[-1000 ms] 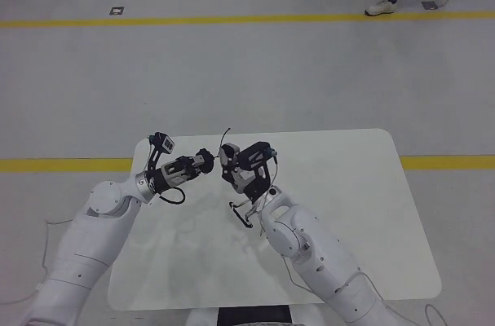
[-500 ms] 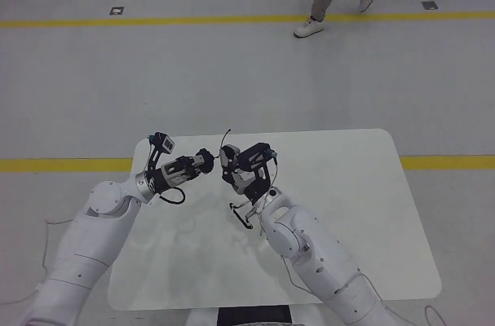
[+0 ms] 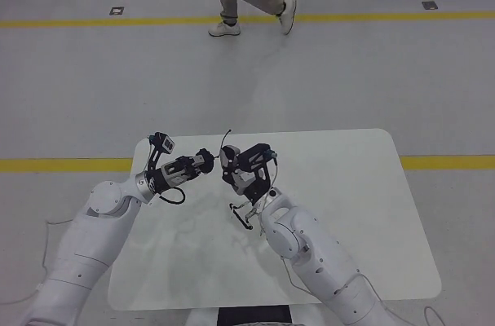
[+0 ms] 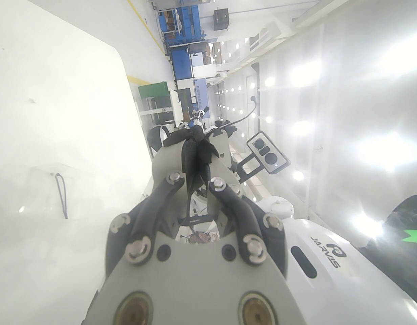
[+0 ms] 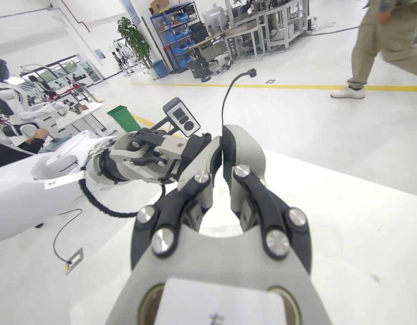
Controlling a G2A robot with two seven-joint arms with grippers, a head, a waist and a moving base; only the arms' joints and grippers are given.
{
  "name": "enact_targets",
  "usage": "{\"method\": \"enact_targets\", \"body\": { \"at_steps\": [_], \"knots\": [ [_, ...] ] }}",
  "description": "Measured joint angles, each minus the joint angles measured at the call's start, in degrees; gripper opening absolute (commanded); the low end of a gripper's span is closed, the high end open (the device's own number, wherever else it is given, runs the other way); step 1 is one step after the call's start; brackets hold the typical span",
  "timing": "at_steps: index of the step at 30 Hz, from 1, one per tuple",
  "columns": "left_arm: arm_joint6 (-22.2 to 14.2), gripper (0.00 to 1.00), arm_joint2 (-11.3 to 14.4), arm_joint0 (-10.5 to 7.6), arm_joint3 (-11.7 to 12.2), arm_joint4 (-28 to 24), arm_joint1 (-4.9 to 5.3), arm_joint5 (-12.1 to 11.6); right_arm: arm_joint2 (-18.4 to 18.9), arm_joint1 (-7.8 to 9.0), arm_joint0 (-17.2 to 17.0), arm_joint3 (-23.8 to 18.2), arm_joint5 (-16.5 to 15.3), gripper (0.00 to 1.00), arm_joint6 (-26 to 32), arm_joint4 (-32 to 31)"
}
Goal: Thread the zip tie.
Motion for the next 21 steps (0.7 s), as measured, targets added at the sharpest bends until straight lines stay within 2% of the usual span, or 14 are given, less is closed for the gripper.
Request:
{"method": "enact_targets", "body": {
  "at_steps": [6, 11, 21],
  "knots": [
    [0.0, 0.00, 0.0, 0.00, 0.0, 0.0, 0.00, 0.0, 0.1, -0.07, 0.0, 0.2, -0.5, 0.00, 0.5, 0.3],
    [2.0, 0.00, 0.3, 0.47, -1.2, 0.4, -0.06, 0.6, 0.2, -0.13, 0.0, 0.3, -0.6, 0.00, 0.6, 0.3],
    [2.0, 0.00, 0.0, 0.78, -1.7, 0.3, 0.06, 0.7, 0.3, -0.18, -0.2, 0.3, -0.6, 0.00, 1.3, -0.5]
  ]
}}
